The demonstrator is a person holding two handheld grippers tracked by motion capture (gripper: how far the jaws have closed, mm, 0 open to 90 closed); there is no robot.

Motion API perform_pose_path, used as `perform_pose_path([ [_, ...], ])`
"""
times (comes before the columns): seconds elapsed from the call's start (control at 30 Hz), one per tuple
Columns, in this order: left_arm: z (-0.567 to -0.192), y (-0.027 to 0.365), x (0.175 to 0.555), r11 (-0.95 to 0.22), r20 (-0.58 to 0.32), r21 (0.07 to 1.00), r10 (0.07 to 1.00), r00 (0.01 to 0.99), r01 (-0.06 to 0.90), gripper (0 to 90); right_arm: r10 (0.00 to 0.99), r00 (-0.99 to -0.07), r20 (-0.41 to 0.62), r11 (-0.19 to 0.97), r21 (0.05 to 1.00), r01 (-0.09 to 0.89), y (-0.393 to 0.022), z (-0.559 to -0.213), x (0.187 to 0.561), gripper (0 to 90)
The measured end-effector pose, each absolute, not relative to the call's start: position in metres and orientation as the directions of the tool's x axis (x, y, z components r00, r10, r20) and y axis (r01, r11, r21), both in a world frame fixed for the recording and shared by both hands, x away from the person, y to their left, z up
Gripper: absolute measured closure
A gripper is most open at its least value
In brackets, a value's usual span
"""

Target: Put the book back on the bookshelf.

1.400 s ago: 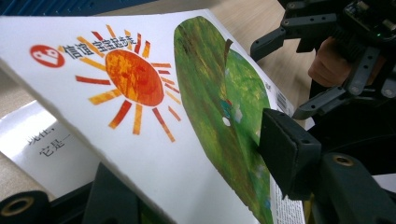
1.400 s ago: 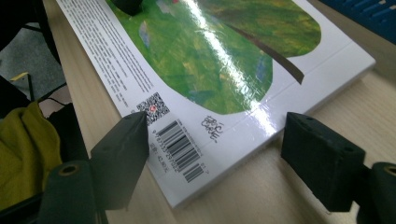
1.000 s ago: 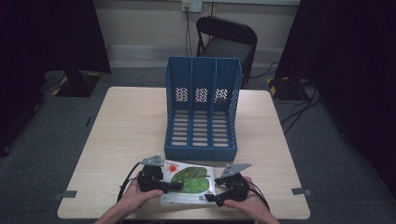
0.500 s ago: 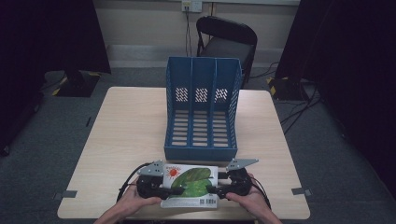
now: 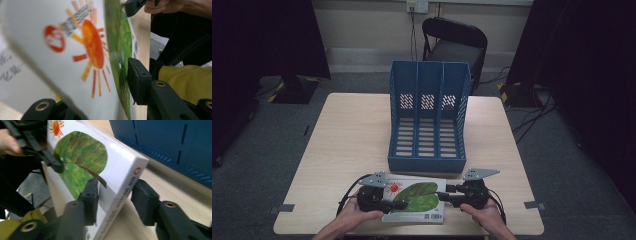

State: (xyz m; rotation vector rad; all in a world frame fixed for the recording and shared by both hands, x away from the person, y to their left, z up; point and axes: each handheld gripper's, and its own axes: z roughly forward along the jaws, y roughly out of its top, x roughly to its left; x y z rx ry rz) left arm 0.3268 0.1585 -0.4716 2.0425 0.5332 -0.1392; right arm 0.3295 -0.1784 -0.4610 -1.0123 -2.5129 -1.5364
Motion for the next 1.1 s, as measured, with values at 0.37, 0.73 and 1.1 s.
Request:
perform_pose_path([
  [0.37, -0.470, 0.166, 0.328, -0.413, -0.296, 0.808, 0.334, 0.895, 0.421, 61.2, 0.411, -0.855, 0.317, 0.330, 0.823, 0.463, -0.179, -0.451, 0.318, 67.8],
  [0.73, -0.471, 0.165, 0.328, -0.423, -0.304, 0.801, 0.321, 0.897, 0.423, 60.0, 0.369, -0.869, 0.330, 0.366, 0.808, 0.462, -0.145, -0.455, 0.326, 63.4],
  [1.1, -0.464, 0.194, 0.334, -0.372, -0.298, 0.797, 0.442, 0.846, 0.476, 49.6, 0.372, -0.894, 0.250, 0.404, 0.823, 0.399, -0.149, -0.447, 0.317, 72.9],
])
